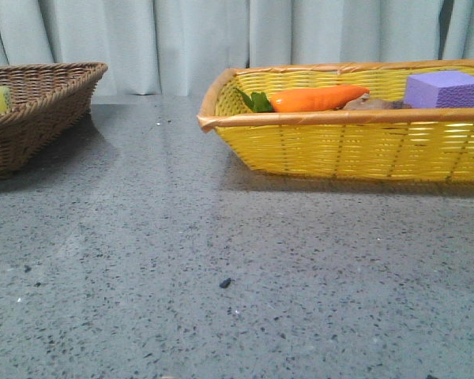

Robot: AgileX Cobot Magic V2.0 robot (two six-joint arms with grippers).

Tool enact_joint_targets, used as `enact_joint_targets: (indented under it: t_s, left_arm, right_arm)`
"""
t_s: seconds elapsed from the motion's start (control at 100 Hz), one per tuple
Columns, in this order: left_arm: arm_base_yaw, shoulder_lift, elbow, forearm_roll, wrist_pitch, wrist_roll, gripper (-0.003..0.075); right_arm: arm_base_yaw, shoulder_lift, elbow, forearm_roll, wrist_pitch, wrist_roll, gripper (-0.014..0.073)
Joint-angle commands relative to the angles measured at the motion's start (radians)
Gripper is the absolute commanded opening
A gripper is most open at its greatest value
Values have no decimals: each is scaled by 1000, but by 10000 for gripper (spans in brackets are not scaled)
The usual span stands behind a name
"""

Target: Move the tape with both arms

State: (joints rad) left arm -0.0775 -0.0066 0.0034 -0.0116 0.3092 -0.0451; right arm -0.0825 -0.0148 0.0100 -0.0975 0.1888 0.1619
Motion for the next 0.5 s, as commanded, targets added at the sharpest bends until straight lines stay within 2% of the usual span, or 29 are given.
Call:
enact_joint_targets:
  t_s: [0.0, 0.11, 0.49]
  left_arm:
    - [1, -29, 9, -1, -72, -9, -21]
    - [1, -29, 9, -1, -72, -9, -20]
    - [1, -29, 9, -1, -72, -9, -20]
  right_arm:
    - [-6, -16, 21, 6, 45, -18, -67]
    - [-6, -16, 21, 6, 124, -18, -67]
    - [-6, -16, 21, 6, 122, -18, -67]
